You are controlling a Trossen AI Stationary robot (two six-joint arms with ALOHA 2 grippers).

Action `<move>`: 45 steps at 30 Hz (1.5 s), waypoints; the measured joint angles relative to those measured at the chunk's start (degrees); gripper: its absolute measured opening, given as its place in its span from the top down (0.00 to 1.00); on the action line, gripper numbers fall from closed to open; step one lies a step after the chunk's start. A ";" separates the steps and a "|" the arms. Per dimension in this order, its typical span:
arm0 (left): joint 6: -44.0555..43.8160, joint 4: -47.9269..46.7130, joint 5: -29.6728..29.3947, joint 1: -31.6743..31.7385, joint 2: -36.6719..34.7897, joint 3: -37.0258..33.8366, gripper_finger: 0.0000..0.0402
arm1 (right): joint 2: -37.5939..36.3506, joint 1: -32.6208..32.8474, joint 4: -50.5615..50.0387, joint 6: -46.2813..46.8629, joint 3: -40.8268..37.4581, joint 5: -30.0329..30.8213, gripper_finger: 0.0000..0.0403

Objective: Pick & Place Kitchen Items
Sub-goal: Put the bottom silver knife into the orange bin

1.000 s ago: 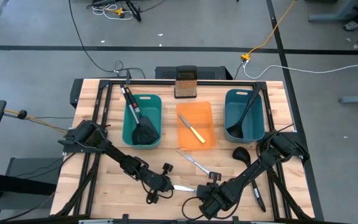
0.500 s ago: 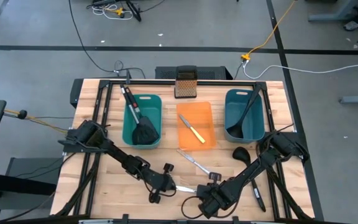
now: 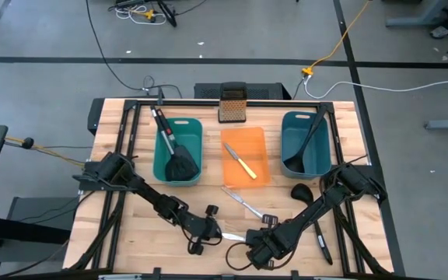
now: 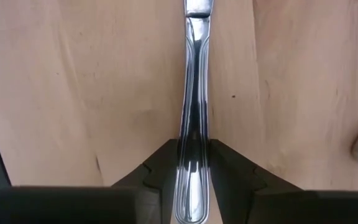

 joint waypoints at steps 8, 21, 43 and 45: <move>0.00 0.39 -0.37 0.02 0.02 -0.37 1.00 | -0.02 -0.04 -1.48 1.58 0.04 -3.93 0.74; -0.09 0.39 -0.55 0.02 0.02 -0.42 1.00 | -0.02 0.44 -4.90 3.45 -0.06 -5.57 0.53; 0.09 0.50 -0.42 0.00 0.02 -0.42 1.00 | 1.01 0.35 -0.27 4.33 -4.33 -2.36 0.71; 0.09 0.59 -0.44 -0.04 0.02 -0.46 1.00 | 1.01 0.35 -0.35 4.17 -4.33 -2.24 0.77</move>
